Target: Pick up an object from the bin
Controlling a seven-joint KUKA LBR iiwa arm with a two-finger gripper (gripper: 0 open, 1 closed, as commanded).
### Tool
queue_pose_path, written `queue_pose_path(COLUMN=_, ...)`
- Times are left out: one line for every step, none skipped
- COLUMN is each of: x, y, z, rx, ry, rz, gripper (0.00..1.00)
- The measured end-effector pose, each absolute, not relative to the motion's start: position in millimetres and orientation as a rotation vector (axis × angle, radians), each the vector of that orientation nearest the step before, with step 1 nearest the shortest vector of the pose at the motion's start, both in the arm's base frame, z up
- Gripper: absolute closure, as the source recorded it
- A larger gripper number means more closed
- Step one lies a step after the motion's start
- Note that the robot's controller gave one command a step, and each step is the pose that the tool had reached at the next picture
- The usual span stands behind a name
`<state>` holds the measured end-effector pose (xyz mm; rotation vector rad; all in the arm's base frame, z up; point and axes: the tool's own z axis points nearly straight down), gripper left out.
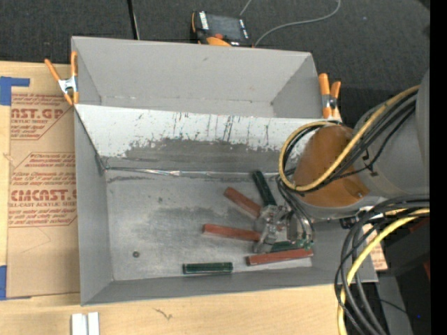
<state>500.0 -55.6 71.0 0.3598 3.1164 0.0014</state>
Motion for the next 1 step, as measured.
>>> queue_pose_path(x=508.6, y=-61.8, z=244.3, rx=0.320, ry=3.116, rz=0.000, gripper=1.00)
